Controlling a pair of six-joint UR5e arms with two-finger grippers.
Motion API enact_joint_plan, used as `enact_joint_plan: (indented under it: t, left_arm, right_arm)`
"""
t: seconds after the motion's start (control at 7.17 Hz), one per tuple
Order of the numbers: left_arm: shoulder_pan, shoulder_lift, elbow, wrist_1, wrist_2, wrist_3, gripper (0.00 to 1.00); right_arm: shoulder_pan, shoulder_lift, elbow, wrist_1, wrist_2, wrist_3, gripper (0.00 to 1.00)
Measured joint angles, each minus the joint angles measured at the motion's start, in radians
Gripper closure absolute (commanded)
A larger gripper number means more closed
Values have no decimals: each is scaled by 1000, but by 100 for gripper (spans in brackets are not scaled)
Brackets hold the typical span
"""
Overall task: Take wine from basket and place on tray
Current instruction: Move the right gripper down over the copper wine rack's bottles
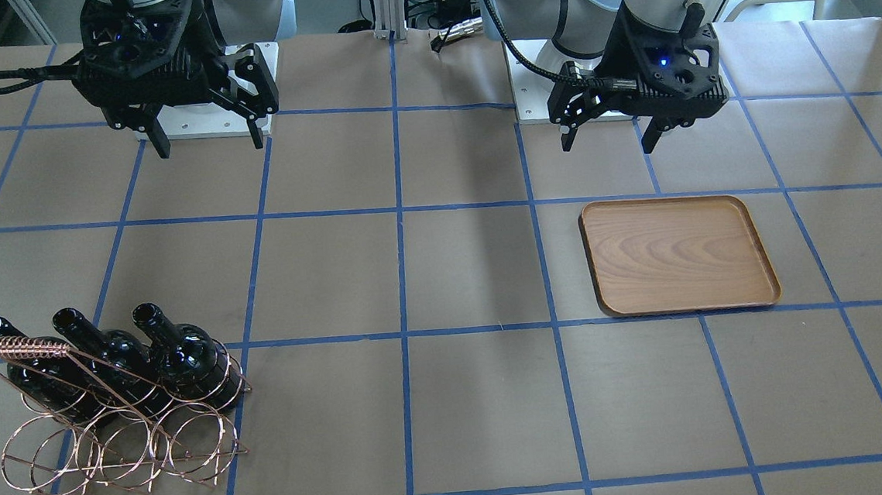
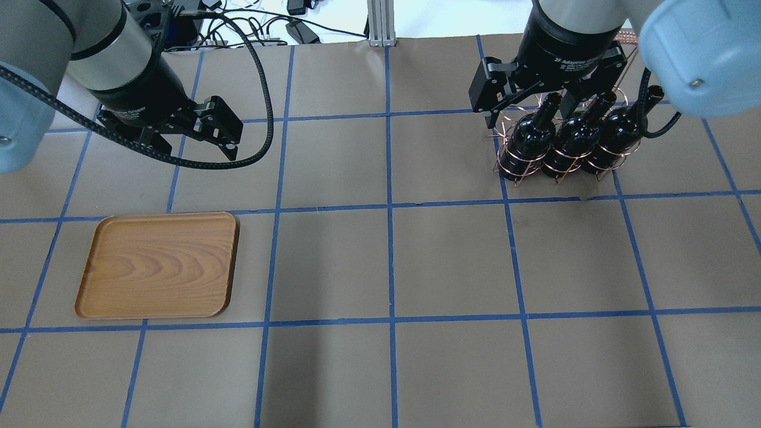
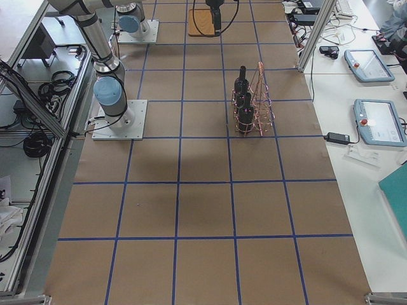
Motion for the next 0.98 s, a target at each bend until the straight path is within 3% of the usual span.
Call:
enact_joint_plan:
  t: [0.98]
  left_arm:
    - [2, 5, -25, -1, 12, 4, 0]
  right_arm:
    - [-9, 15, -6, -7, 0, -3, 0]
